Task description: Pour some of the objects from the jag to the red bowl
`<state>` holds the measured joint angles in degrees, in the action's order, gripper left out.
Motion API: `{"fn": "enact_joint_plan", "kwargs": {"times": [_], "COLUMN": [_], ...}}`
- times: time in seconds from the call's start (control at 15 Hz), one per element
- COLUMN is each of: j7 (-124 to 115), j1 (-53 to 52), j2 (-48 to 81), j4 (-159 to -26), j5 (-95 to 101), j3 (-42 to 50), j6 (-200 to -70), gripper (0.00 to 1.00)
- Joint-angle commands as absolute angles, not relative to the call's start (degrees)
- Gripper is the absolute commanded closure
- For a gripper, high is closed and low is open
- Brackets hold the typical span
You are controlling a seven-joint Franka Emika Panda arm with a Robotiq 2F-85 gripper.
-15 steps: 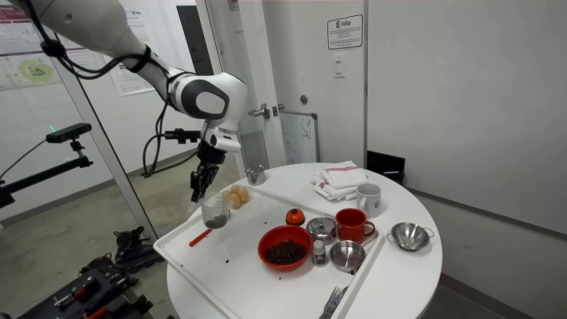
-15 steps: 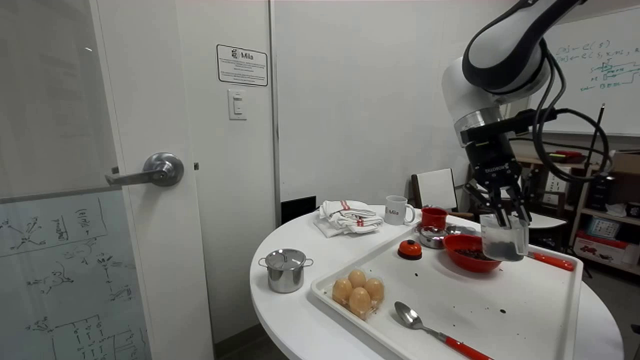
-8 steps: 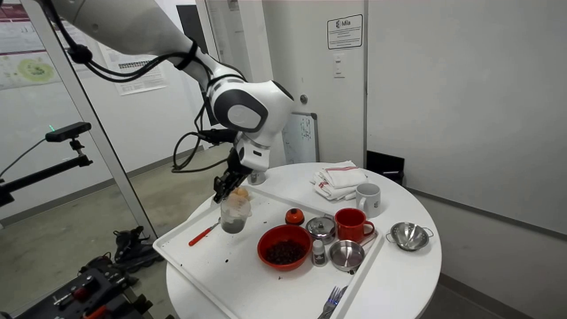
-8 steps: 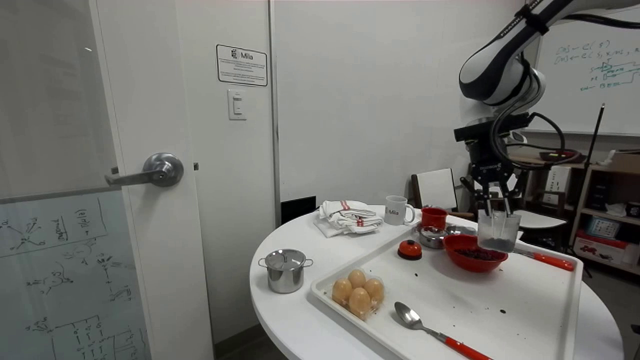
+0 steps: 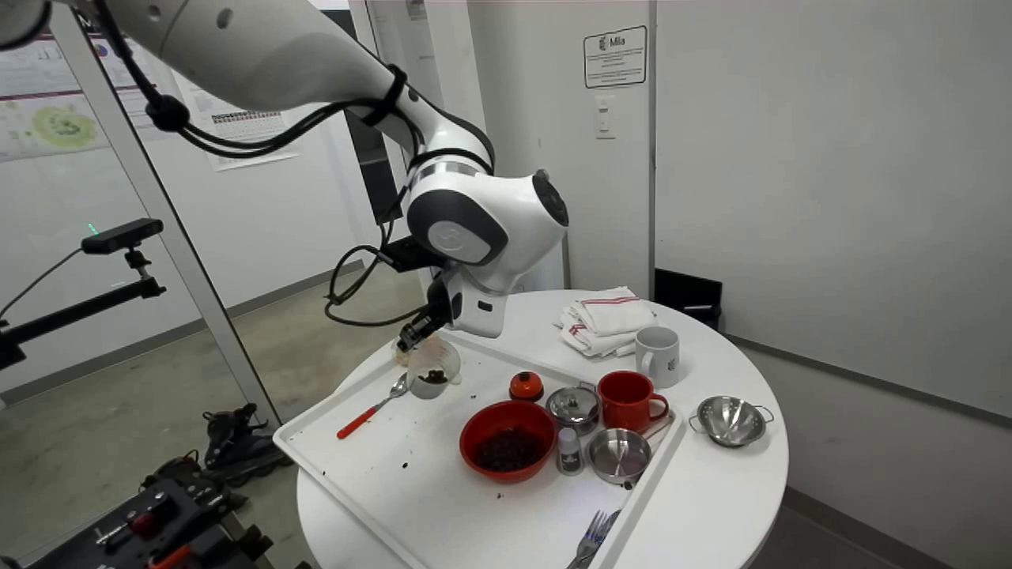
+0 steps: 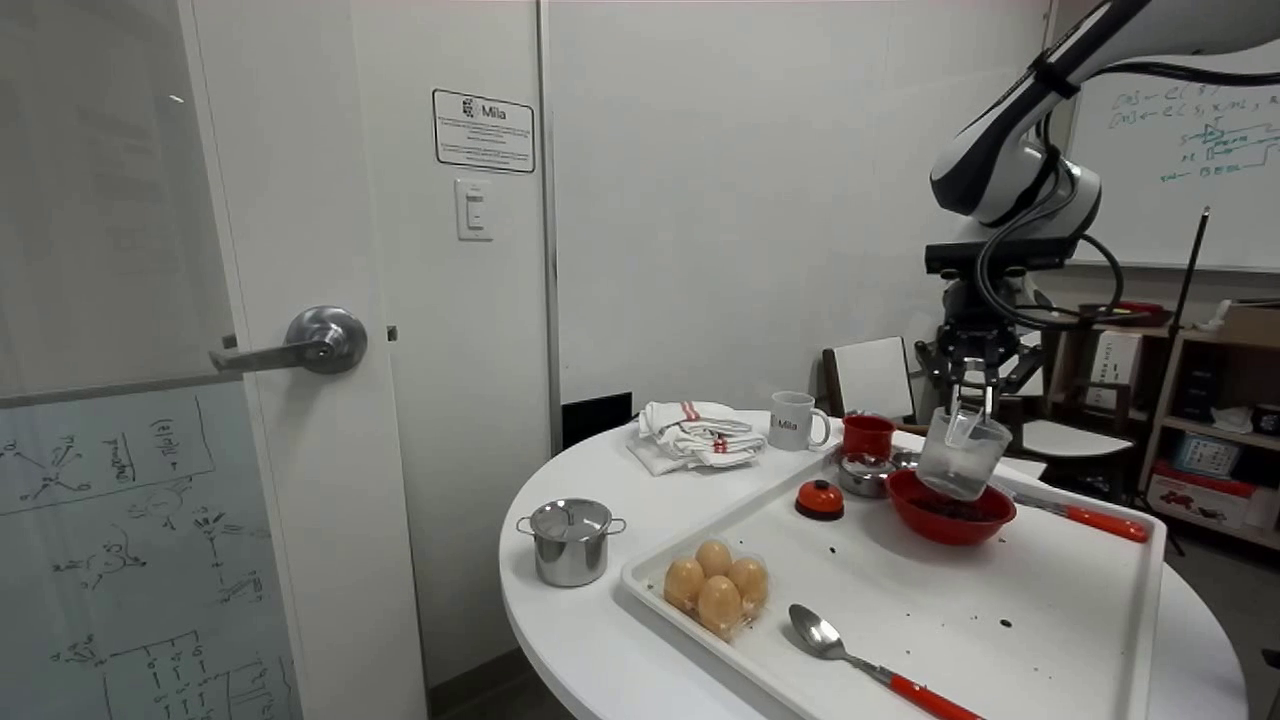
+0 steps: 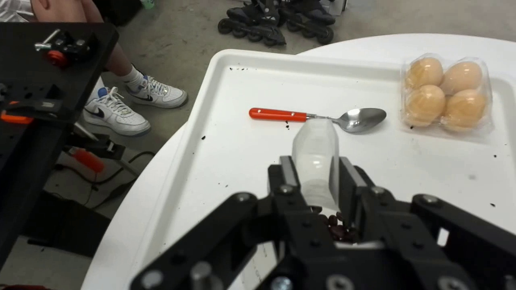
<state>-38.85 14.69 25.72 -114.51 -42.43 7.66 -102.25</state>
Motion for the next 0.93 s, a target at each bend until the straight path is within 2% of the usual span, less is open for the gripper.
{"fn": "enact_joint_plan", "kwargs": {"times": [0.0,0.47,0.87], "j7": [-37.7,-38.4,-33.2], "j1": [13.3,16.9,20.4], "j2": [26.1,32.7,35.7], "j4": [-114.0,-107.1,-105.3], "j5": [-42.5,-46.1,-51.5], "j3": [9.2,11.2,13.1], "j6": [-100.4,-87.4,-83.5], "gripper": [0.89,0.89,0.90]}}
